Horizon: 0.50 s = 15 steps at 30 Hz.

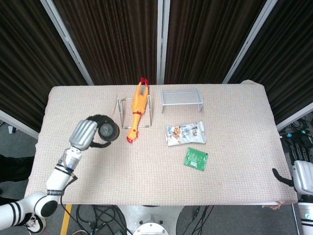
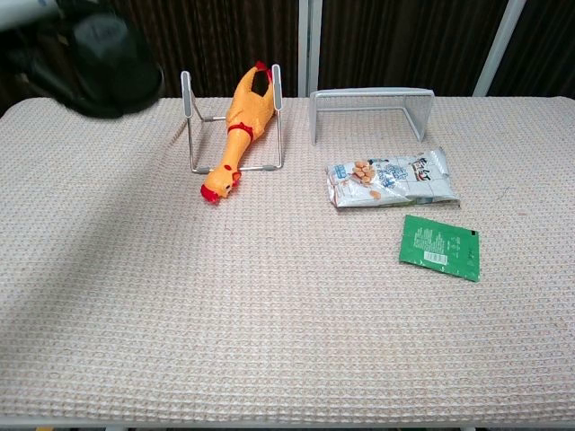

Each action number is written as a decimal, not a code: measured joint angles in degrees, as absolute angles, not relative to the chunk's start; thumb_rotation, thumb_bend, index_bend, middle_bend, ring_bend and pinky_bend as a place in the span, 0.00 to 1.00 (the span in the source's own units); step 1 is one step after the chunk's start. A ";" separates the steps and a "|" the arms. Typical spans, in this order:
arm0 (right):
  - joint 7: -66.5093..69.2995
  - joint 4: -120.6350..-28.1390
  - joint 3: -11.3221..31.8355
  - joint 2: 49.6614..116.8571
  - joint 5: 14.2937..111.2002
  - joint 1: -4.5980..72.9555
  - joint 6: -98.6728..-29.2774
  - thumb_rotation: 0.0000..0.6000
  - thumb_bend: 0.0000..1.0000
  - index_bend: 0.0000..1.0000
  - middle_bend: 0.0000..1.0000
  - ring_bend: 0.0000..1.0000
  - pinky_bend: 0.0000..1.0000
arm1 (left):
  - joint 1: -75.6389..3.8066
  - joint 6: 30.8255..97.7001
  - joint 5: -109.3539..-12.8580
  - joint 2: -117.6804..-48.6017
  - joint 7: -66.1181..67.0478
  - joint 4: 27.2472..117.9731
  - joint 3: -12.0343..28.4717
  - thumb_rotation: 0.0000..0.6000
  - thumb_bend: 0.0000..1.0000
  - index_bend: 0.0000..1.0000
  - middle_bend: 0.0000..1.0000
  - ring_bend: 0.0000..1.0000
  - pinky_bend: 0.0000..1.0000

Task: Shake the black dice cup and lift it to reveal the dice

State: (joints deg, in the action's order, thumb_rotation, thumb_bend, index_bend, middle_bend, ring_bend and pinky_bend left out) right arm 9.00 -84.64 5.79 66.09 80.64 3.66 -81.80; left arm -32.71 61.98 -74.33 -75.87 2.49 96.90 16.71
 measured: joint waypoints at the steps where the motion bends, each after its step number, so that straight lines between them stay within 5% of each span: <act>1: 8.88 -84.68 5.74 66.13 80.74 3.69 -81.78 1.00 0.16 0.00 0.00 0.00 0.00 | -32.97 62.48 -73.77 -74.00 3.47 98.95 18.27 1.00 0.26 0.38 0.47 0.26 0.31; 7: 8.88 -84.90 5.56 66.15 81.06 3.74 -81.73 1.00 0.16 0.00 0.00 0.00 0.00 | -33.94 63.44 -65.80 -66.80 8.92 106.58 23.31 1.00 0.26 0.39 0.49 0.29 0.33; 15: 8.87 -85.05 5.75 65.82 80.53 3.61 -81.69 1.00 0.16 0.00 0.00 0.00 0.00 | -33.75 50.87 -58.22 -73.56 3.29 96.20 14.39 1.00 0.26 0.40 0.49 0.29 0.33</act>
State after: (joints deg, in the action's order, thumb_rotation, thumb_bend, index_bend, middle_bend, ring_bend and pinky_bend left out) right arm 8.87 -85.05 5.75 65.82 80.53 3.61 -81.69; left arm -33.75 50.87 -58.22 -73.56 3.29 96.20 14.39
